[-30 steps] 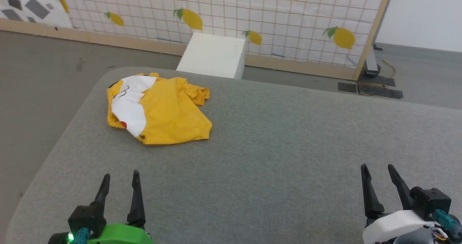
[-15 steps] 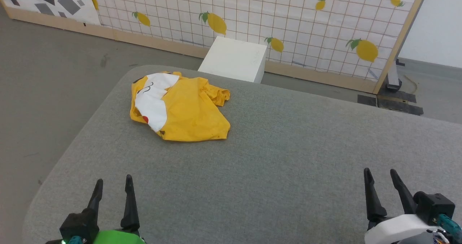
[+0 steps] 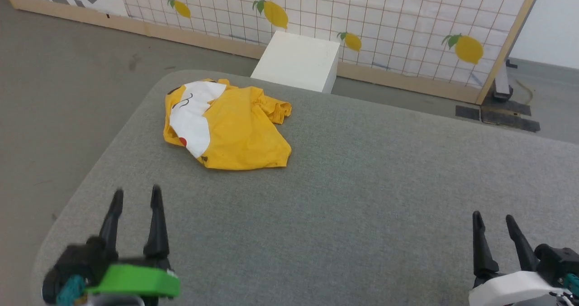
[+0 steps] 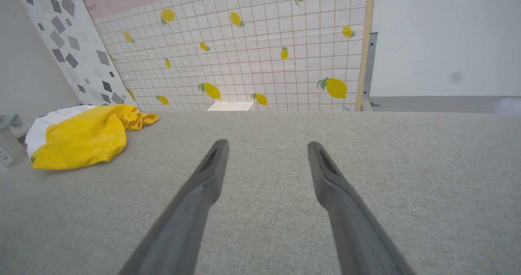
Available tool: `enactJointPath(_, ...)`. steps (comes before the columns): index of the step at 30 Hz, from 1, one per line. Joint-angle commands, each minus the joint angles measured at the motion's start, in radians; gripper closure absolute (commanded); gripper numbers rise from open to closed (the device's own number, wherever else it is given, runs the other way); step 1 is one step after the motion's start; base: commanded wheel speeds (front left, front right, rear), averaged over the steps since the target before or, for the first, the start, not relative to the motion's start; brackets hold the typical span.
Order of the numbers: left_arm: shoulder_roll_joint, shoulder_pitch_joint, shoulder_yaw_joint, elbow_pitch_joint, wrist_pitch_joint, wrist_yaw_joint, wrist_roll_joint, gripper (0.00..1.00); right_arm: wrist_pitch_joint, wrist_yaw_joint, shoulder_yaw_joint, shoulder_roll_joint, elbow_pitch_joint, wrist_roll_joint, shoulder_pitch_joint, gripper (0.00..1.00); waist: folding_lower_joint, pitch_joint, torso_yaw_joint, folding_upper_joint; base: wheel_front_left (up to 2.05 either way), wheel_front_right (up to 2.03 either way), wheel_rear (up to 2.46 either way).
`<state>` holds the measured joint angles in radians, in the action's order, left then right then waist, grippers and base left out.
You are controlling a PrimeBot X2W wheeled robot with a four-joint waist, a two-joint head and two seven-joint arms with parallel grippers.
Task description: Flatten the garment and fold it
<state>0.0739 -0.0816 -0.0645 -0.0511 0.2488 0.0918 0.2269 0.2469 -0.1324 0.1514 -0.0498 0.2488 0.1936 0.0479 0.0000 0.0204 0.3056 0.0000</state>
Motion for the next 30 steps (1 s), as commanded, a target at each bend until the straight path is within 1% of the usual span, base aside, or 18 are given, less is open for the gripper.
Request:
enactJointPath(1, 0.030, 0.060, 0.008, -0.006, 0.003, 0.013, 0.016, 0.00, 0.012, 0.002, 0.011, 0.000, 0.006, 0.008, 0.002, 0.00, 0.0000, -0.013, 0.000, 0.0000, 0.00, 0.00, 0.00)
enactJointPath(6, 0.148, 0.245, 0.037, -0.012, -0.100, 0.032, 0.058, 0.00, 0.015, 0.002, 0.040, 0.000, 0.001, -0.005, -0.002, 0.00, 0.0000, -0.050, -0.011, 0.0000, 0.00, 0.00, 0.00)
enactJointPath(7, 0.170, 0.290, 0.039, -0.005, -0.132, 0.034, 0.080, 0.00, 0.015, 0.002, 0.044, 0.000, -0.002, -0.009, -0.005, 0.00, 0.0000, -0.062, -0.016, 0.0000, 0.00, 0.00, 0.00)
enactJointPath(8, 0.180, 0.329, 0.037, 0.002, -0.155, 0.035, 0.104, 0.00, 0.015, 0.002, 0.050, 0.000, -0.005, -0.013, -0.008, 0.00, 0.0000, -0.071, -0.018, 0.0000, 0.00, 0.00, 0.00)
enactJointPath(10, 0.224, 0.411, 0.047, 0.026, -0.199, 0.037, 0.130, 0.00, 0.015, 0.002, 0.057, 0.000, -0.012, -0.021, -0.016, 0.00, 0.0000, -0.097, -0.027, 0.0000, 0.00, 0.00, 0.00)
enactJointPath(12, 0.267, 0.486, 0.061, 0.066, -0.239, 0.038, 0.151, 0.00, 0.015, 0.002, 0.059, 0.000, -0.017, -0.030, -0.029, 0.00, 0.0000, -0.127, -0.038, 0.0000, 0.00, 0.00, 0.00)
enactJointPath(17, 0.342, 0.663, 0.118, 0.201, -0.342, 0.039, 0.248, 0.00, 0.015, 0.002, 0.060, 0.000, -0.035, -0.050, -0.067, 0.00, 0.0000, -0.200, -0.076, 0.0000, 0.00, 0.00, 0.00)
enactJointPath(20, 0.407, 0.740, 0.194, 0.268, -0.400, 0.039, 0.299, 0.00, 0.015, 0.002, 0.054, 0.000, -0.056, -0.058, -0.090, 0.00, 0.0000, -0.242, -0.109, 0.0000, 0.00, 0.00, 0.00)
enactJointPath(22, 0.420, 0.780, 0.208, 0.322, -0.442, 0.039, 0.359, 0.00, 0.015, 0.002, 0.054, 0.000, -0.071, -0.065, -0.102, 0.00, 0.0000, -0.267, -0.129, 0.0000, 0.00, 0.00, 0.00)
enactJointPath(23, 0.429, 0.794, 0.221, 0.344, -0.464, 0.039, 0.372, 0.00, 0.015, 0.002, 0.055, 0.000, -0.078, -0.066, -0.106, 0.00, 0.0000, -0.276, -0.136, 0.0000, 0.00, 0.00, 0.00)
enactJointPath(25, 0.451, 0.820, 0.249, 0.398, -0.531, 0.039, 0.402, 0.00, 0.015, 0.002, 0.053, 0.000, -0.093, -0.069, -0.113, 0.00, 0.0000, -0.300, -0.156, 0.0000, 0.00, 0.00, 0.00)
enactJointPath(27, 0.461, 0.840, 0.251, 0.463, -0.606, 0.039, 0.439, 0.00, 0.015, 0.002, 0.051, 0.000, -0.106, -0.072, -0.121, 0.00, 0.0000, -0.326, -0.177, 0.0000, 0.00, 0.00, 0.00)
enactJointPath(30, 0.481, 0.868, 0.264, 0.538, -0.714, 0.032, 0.459, 0.00, 0.015, 0.002, 0.054, 0.000, -0.124, -0.078, -0.131, 0.00, 0.0000, -0.366, -0.202, 0.0000, 0.00, 0.00, 0.00)
